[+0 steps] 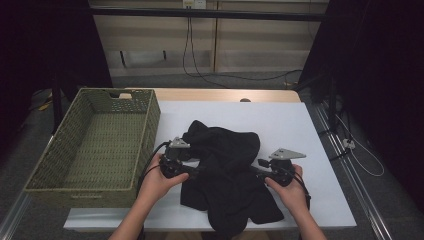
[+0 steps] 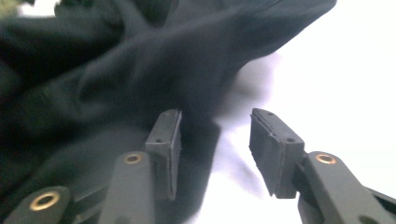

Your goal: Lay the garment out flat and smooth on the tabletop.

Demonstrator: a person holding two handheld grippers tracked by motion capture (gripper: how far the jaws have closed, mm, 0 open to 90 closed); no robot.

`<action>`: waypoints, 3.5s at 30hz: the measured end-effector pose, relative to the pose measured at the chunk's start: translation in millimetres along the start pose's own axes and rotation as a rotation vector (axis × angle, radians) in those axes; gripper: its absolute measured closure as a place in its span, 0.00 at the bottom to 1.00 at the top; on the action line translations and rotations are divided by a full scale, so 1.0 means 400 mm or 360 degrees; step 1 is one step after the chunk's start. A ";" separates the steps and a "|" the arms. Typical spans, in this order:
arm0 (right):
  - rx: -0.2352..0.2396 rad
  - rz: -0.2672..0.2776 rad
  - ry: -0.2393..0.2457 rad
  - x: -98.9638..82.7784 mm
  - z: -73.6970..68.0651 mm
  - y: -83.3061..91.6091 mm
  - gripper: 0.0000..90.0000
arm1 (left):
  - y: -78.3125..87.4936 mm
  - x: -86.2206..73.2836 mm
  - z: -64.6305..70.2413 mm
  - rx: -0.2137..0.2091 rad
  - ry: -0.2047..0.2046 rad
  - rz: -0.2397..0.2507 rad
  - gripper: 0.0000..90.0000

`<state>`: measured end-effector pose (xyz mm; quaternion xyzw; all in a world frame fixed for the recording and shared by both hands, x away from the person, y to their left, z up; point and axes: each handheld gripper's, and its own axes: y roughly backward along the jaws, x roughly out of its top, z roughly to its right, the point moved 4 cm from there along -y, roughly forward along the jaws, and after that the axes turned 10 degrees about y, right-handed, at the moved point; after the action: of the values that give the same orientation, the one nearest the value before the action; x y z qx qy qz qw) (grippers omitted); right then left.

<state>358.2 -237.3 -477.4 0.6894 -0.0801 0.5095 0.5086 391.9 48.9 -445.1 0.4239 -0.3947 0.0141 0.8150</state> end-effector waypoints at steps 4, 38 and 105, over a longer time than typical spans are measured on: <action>0.0041 -0.0071 0.0092 0.001 -0.025 -0.039 0.76 | 0.001 0.001 -0.003 0.0009 0.0009 0.0011 0.23; 0.0000 0.0103 -0.0101 -0.028 0.059 0.095 0.60 | -0.088 0.018 -0.039 0.0107 -0.0007 0.0020 0.43; 0.0680 0.0114 0.0349 0.033 -0.200 0.026 0.59 | 0.030 0.057 -0.035 0.0094 0.0090 0.0122 0.27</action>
<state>308.1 -174.2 -463.7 0.7187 0.0610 0.6044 0.3384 412.1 59.3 -426.5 0.4317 -0.3870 0.0690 0.8119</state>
